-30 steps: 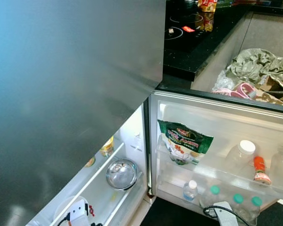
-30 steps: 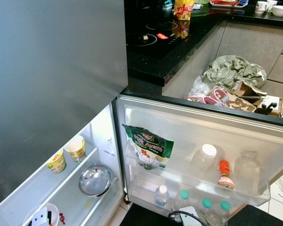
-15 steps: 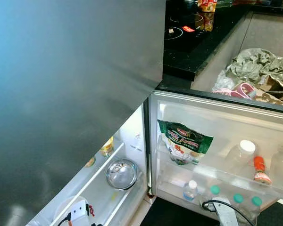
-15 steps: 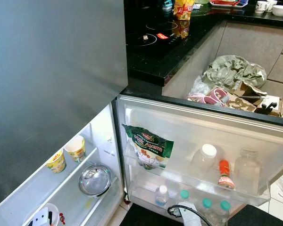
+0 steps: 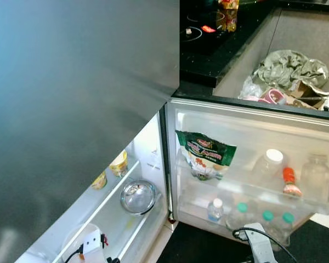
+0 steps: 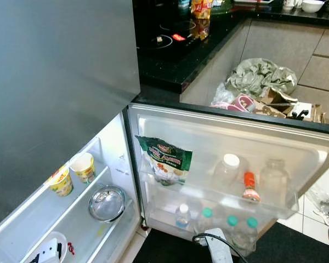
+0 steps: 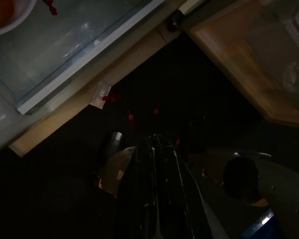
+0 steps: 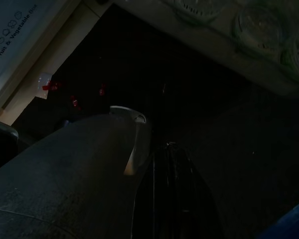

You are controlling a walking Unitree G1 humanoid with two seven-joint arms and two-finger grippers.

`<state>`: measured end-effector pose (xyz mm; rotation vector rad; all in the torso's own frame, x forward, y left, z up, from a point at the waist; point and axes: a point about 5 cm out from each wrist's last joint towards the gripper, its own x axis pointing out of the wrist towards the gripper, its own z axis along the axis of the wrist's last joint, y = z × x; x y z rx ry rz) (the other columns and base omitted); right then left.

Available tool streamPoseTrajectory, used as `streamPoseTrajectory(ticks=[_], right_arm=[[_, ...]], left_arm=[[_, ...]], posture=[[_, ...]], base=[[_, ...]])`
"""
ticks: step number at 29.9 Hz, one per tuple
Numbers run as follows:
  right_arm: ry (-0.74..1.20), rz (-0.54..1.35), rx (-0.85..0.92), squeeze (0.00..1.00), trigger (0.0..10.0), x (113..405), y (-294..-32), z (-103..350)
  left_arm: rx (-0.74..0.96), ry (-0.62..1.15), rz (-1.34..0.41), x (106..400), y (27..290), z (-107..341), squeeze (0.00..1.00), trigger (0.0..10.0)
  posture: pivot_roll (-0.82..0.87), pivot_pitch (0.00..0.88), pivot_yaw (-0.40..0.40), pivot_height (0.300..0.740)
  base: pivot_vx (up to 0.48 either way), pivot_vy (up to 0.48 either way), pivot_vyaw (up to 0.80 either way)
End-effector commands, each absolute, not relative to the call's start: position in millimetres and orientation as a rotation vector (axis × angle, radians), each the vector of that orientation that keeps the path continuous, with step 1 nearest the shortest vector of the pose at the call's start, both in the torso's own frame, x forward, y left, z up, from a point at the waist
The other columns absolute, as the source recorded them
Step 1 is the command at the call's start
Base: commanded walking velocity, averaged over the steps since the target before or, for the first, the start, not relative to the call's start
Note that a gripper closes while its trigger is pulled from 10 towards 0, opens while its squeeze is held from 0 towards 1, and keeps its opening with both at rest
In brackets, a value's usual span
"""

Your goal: Restocking fridge

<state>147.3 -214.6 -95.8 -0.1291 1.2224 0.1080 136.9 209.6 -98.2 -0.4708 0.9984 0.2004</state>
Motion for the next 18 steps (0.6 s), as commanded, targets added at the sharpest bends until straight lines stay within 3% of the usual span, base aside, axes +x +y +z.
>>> streamPoseTrajectory(ticks=[1,18], right_arm=[[1.211,0.110,-0.124,0.00,10.0,151.0,-212.9,-94.7],[1.210,0.119,-0.116,0.00,10.0,153.5,-211.5,-93.9]], left_arm=[[-0.482,1.043,0.233,122.9,209.5,-103.2,0.00,10.0],[-0.479,1.049,0.231,120.5,209.4,-103.9,0.00,10.0]], posture=[[-0.03,0.000,0.024,0.740],[-0.03,0.000,0.026,0.740]], base=[[-0.330,0.000,0.00],[-0.345,0.000,0.00]])
